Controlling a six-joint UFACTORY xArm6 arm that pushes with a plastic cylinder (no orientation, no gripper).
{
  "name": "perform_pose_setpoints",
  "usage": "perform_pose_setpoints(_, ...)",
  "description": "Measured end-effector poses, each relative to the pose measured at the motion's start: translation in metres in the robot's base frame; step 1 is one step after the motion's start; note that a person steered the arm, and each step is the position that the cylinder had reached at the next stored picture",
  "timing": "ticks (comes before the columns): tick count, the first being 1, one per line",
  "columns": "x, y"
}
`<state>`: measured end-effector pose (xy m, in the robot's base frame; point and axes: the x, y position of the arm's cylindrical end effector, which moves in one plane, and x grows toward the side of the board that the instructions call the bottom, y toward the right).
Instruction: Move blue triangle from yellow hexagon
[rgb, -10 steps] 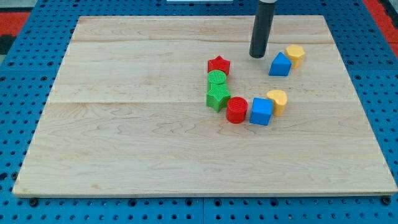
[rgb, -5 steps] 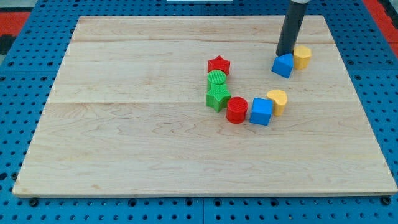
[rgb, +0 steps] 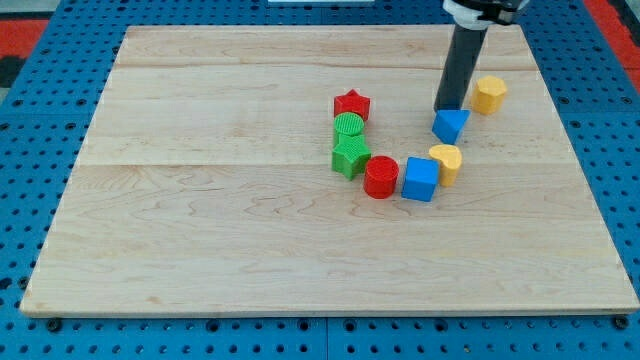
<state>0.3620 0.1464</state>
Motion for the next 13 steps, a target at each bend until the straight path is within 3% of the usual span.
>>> perform_pose_setpoints(3,0.0,-0.029)
perform_pose_setpoints(5,0.0,-0.001)
perform_pose_setpoints(13,0.017,0.004)
